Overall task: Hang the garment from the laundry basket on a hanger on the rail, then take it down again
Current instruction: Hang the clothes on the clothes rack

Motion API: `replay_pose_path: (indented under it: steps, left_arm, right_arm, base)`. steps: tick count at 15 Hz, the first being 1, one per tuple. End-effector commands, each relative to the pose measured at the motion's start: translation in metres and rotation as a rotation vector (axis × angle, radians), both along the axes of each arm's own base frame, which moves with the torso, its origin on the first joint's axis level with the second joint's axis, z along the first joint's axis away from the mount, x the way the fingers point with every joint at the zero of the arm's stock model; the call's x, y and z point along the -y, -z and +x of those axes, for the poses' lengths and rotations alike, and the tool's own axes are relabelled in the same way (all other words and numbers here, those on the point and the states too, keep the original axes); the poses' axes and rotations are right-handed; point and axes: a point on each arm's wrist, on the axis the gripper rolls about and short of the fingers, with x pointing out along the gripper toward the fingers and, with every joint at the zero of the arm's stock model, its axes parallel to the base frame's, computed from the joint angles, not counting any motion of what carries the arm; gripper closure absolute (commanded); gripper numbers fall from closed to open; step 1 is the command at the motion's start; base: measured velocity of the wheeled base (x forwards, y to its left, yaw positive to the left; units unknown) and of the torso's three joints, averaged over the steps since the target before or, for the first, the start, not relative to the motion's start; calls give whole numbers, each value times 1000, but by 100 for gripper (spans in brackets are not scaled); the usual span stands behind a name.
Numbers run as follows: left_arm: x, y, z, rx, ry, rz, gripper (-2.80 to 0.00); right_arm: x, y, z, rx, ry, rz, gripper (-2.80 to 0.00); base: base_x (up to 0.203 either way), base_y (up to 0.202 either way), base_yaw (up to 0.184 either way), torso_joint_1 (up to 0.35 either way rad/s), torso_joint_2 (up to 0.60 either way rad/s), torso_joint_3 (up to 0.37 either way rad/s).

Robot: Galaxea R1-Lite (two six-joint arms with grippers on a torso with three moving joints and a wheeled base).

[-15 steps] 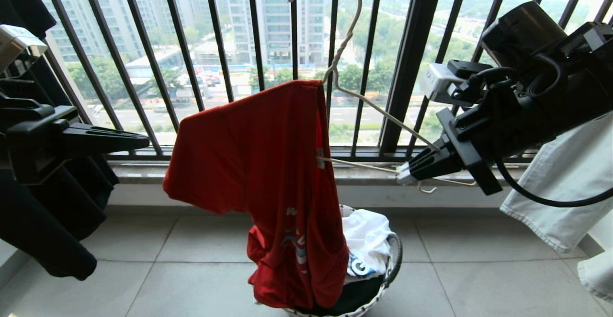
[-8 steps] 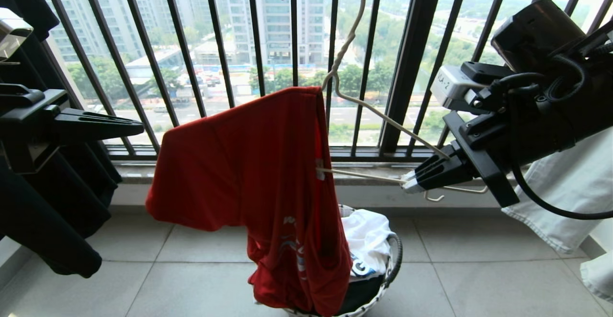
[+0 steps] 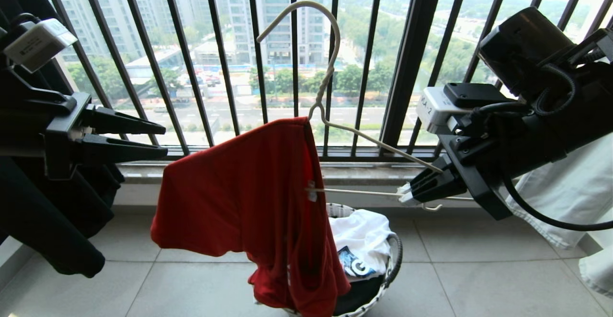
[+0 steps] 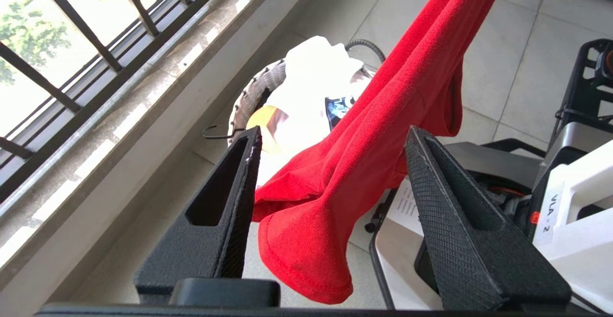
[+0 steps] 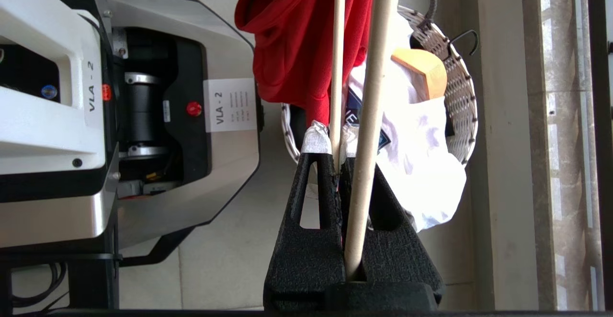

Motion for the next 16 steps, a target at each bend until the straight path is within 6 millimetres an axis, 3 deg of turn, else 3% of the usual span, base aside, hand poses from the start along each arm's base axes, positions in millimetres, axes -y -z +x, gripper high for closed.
replay_pose_path:
  steps: [1, 6, 9, 16]
  left_arm:
    - [6, 1, 0, 18, -15, 68, -280]
    - [17, 18, -23, -84, 52, 124, -280]
    - [29, 23, -20, -97, 116, 123, -280]
    - [31, 26, -10, -60, 161, 79, -280]
  right_arm:
    - [3, 5, -1, -11, 5, -24, 0]
    - [30, 0, -5, 10, 61, -10, 0]
    - [33, -1, -11, 11, 45, 5, 0]
    - [38, -3, -31, -10, -17, 76, 0]
  base:
    - [0, 0, 0, 0, 0, 0]
    - [0, 0, 0, 0, 0, 0]
    - [0, 0, 0, 0, 0, 0]
    - [0, 0, 0, 0, 0, 0]
